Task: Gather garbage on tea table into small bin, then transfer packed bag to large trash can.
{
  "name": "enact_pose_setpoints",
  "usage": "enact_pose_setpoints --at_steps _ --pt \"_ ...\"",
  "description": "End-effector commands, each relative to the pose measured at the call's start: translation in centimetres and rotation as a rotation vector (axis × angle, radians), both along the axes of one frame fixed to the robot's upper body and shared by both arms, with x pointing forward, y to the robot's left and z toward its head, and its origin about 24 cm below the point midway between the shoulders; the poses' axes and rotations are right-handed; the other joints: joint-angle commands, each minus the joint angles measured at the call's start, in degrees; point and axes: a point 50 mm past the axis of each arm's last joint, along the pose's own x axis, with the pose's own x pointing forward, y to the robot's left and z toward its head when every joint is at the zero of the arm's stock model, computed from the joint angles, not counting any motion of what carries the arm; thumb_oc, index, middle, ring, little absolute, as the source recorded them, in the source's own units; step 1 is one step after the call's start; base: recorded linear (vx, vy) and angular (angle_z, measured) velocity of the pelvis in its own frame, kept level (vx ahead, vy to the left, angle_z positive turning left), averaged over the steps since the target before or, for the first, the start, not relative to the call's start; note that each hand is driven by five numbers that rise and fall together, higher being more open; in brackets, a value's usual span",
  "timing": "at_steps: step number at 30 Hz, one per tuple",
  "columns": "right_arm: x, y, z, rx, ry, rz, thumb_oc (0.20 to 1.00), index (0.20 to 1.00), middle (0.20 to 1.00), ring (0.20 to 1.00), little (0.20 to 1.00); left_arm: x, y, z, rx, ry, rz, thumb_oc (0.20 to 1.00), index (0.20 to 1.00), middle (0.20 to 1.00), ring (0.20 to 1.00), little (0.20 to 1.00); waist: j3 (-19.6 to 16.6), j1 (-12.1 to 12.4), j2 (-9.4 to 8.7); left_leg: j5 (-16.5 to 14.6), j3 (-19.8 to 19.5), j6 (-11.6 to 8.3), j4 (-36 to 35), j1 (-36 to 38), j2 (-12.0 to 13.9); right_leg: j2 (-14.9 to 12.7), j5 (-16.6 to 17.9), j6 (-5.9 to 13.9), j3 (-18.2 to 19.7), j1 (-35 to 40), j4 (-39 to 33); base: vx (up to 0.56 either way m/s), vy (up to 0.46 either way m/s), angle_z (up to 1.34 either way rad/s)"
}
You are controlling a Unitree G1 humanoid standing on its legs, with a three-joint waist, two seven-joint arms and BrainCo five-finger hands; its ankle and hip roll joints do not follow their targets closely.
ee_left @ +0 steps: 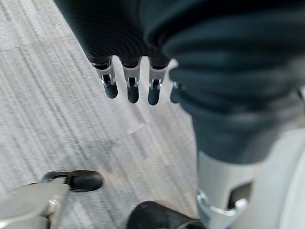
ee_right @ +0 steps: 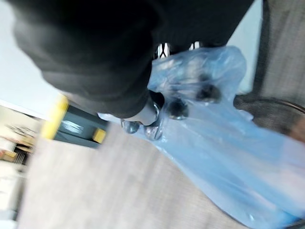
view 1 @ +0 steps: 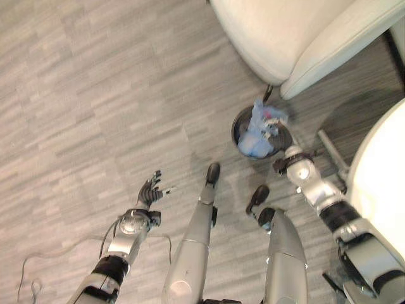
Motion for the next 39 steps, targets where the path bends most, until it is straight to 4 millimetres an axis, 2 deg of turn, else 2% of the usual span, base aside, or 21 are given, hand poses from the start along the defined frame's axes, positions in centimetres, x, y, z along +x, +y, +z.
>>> enact_pose_setpoints --at_steps 1,2,3,4,5,9,15,21,22,24,26,29,32,33,34,37,38,39 --pt "-0.3 1.1 3.1 0.146 -0.13 0.097 0.2 0.2 0.2 0.2 0.2 -0.8 0.9 -0.5 0.058 0.021 0.008 1.0 1.0 1.0 1.0 1.0 0.0 0.2 -1.48 -11.6 3.0 0.2 2.1 7.7 -0.5 1.1 6.7 7.5 4.1 5.6 -15.3 0.05 -0.002 -0.13" --pt "-0.6 1.5 2.8 0.159 -0.122 0.117 0.2 0.2 0.2 0.2 0.2 -1.0 1.1 -0.7 0.056 0.032 0.015 1.0 1.0 1.0 1.0 1.0 -0.3 0.0 -1.66 -11.5 3.0 0.34 1.0 9.5 -0.4 1.4 7.2 7.51 4.0 7.7 -17.1 -0.01 0.032 -0.17" --pt "-1.4 1.9 2.4 0.23 -0.116 0.149 0.2 0.2 0.2 0.2 0.2 -1.7 1.4 -1.1 0.059 0.05 0.024 1.0 1.0 1.0 1.0 1.0 -0.9 -0.6 -2.19 -9.7 3.5 0.58 -1.4 13.0 -0.4 1.3 9.4 7.41 3.4 11.2 -20.2 -0.01 0.033 -0.2" --pt "-1.4 1.9 2.4 0.23 -0.115 0.149 0.2 0.2 0.2 0.2 0.2 -1.7 1.4 -1.1 0.059 0.05 0.024 1.0 1.0 1.0 1.0 1.0 -0.7 -0.6 -2.16 -9.6 3.5 0.58 -1.5 13.3 -0.3 1.4 9.5 7.41 3.3 11.5 -20.3 0.03 0.035 -0.14" --pt "-2.2 2.2 2.2 0.277 -0.108 0.179 0.2 0.2 0.2 0.2 0.2 -2.7 1.6 -1.8 0.053 0.078 0.035 1.0 1.0 1.0 1.0 1.0 -2.0 -1.0 -2.7 -9.5 4.0 0.58 -4.0 17.4 0.1 1.9 10.4 7.93 3.2 15.9 -23.6 0.1 0.02 -0.07" --pt "-3.6 2.3 1.6 0.339 -0.085 0.233 0.2 0.2 0.2 0.2 0.2 -4.8 1.9 -2.8 0.04 0.124 0.052 1.0 1.0 1.0 1.0 1.0 -5.6 -1.5 -3.7 -9.2 5.7 0.71 -9.5 26.5 1.3 3.4 11.9 9.05 3.6 25.3 -30.1 0.12 0.031 -0.23" --pt "-4.6 1.8 1.2 0.391 -0.063 0.25 0.2 0.2 0.2 0.2 0.2 -6.5 2.2 -3.3 0.042 0.151 0.048 1.0 1.0 1.0 1.0 1.0 -9.3 -1.8 -4.07 -9.5 7.6 0.96 -13.0 33.3 1.0 3.9 13.2 10.01 4.4 31.8 -34.6 0.08 0.075 -0.14" --pt "-5.1 2.0 0.9 0.424 -0.041 0.28 0.2 0.2 0.2 0.2 0.2 -7.7 2.1 -3.3 0.032 0.155 0.035 1.0 1.0 1.0 1.0 1.0 -10.9 -0.9 -4.32 -11.0 9.1 1.94 -13.9 38.0 0.3 3.7 14.2 11.1 6.5 34.1 -34.8 0.01 0.129 -0.25" --pt "-5.2 2.8 1.2 0.439 -0.044 0.313 0.2 0.2 0.2 0.2 0.2 -7.4 1.8 -2.9 0.03 0.13 0.018 1.0 1.0 1.0 1.0 1.0 -10.1 -0.3 -4.11 -11.3 9.7 2.88 -13.4 38.7 0.1 3.1 14.4 12.15 8.0 32.7 -31.3 -0.15 0.113 -0.6" --pt "-5.3 2.9 1.2 0.452 -0.045 0.323 0.2 0.2 0.2 0.2 0.2 -6.8 1.7 -2.5 0.039 0.113 -0.001 1.0 1.0 1.0 1.0 1.0 -9.2 -0.5 -3.9 -11.2 9.6 3.37 -12.3 37.9 0.2 3.5 13.8 12.34 10.7 31.7 -27.4 -0.2 0.082 -0.44" --pt "-5.5 2.6 1.2 0.45 -0.053 0.315 0.2 0.2 0.2 0.2 0.2 -6.2 1.6 -1.9 0.049 0.088 -0.024 1.0 1.0 1.0 1.0 1.0 -8.8 -0.9 -3.53 -10.6 8.7 3.83 -10.4 36.2 0.3 5.7 10.8 11.45 14.5 31.3 -23.1 -0.19 0.013 -0.03" --pt "-5.7 1.8 1.4 0.443 -0.076 0.29 0.2 0.2 0.2 0.2 0.2 -5.7 1.5 -1.5 0.058 0.07 -0.038 1.0 1.0 1.0 1.0 1.0 -9.8 -1.0 -3.17 -9.3 7.3 3.93 -9.5 34.0 0.7 8.4 7.0 9.9 17.0 32.8 -18.4 -0.15 -0.062 0.47" --pt "-5.8 1.5 1.5 0.439 -0.088 0.275 0.2 0.2 0.2 0.2 0.2 -5.3 1.5 -1.1 0.061 0.053 -0.033 1.0 1.0 1.0 1.0 1.0 -10.6 -0.6 -3.35 -8.4 6.1 3.56 -9.2 32.1 0.7 9.7 5.7 9.58 18.9 33.7 -16.1 -0.11 -0.117 0.55" --pt "-5.8 1.6 1.5 0.436 -0.086 0.277 0.2 0.2 0.2 0.2 0.2 -5.2 1.4 -0.9 0.054 0.04 -0.034 1.0 1.0 1.0 1.0 1.0 -10.8 -0.1 -3.78 -8.0 5.5 3.2 -9.1 31.7 0.6 9.7 4.6 8.85 18.8 35.0 -18.2 -0.09 -0.198 0.58" --pt "-5.8 1.6 1.7 0.438 -0.094 0.28 0.2 0.2 0.2 0.2 0.2 -5.1 1.2 -0.7 0.051 0.026 -0.032 1.0 1.0 1.0 1.0 1.0 -11.4 0.5 -4.85 -6.2 4.8 2.31 -9.1 29.8 0.3 10.4 3.0 7.41 18.5 37.8 -24.3 -0.17 -0.291 0.4" --pt "-5.6 1.5 2.1 0.435 -0.104 0.281 0.2 0.2 0.2 0.2 0.2 -4.2 0.6 0.0 0.026 -0.014 -0.034 1.0 1.0 1.0 1.0 1.0 -11.3 0.8 -4.27 -0.7 3.5 -1.13 -11.4 25.4 1.4 13.4 3.1 5.63 18.8 37.9 -30.7 -0.28 -0.252 0.36" --pt "-5.6 1.0 2.3 0.429 -0.113 0.271 0.2 0.2 0.2 0.2 0.2 -3.5 -0.1 0.5 0.014 -0.041 -0.06 1.0 1.0 1.0 1.0 1.0 -10.5 0.6 -3.57 1.6 3.3 -2.55 -12.6 23.3 1.6 14.0 4.1 5.31 17.4 37.8 -32.6 -0.23 -0.144 0.6" --pt "-5.6 0.9 2.3 0.428 -0.113 0.271 0.2 0.2 0.2 0.2 0.2 -3.5 -0.1 0.5 0.014 -0.041 -0.06 1.0 1.0 1.0 1.0 1.0 -10.6 0.4 -3.49 1.7 3.1 -2.58 -12.5 23.1 1.6 14.0 4.1 5.3 17.2 37.7 -32.7 -0.27 -0.101 0.88"
